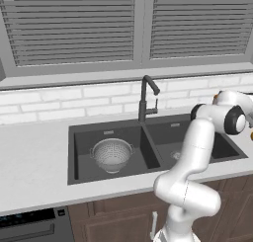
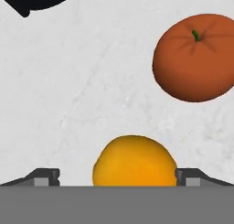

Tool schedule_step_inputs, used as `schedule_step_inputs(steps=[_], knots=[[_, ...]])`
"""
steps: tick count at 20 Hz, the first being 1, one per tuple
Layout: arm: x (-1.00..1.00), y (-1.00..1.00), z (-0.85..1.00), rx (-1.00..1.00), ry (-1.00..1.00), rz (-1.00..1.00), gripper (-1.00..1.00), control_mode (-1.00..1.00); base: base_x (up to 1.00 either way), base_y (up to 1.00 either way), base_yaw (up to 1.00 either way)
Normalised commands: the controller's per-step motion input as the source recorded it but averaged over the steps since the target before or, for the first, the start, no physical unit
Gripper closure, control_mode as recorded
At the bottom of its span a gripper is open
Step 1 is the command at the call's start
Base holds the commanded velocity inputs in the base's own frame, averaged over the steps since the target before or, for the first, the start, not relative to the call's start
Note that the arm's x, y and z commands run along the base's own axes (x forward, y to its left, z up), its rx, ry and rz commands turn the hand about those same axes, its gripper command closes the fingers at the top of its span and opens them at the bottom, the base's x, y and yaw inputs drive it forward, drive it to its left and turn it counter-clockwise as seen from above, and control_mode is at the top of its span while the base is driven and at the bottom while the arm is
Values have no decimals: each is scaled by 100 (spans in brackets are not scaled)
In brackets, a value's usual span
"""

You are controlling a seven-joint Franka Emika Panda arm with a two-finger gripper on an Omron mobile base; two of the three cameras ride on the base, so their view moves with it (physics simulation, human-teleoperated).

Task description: Put the colander in the sink, put the orange, orange in the colander, and turn on the sink faucet and pour water over the colander.

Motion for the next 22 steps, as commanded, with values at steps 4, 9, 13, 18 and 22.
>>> schedule_step_inputs(steps=[4,9,13,18,22], knots=[[11,-1,-20,0,8,12,-100,-100,0,0,0],[0,-3,-29,-2,11,10,-100,-100,0,0,0],[0,-1,-30,-3,9,8,-100,-100,0,0,0],[0,3,-27,0,4,8,-100,-100,0,0,0],[0,3,-32,0,5,7,-100,-100,0,0,0]])
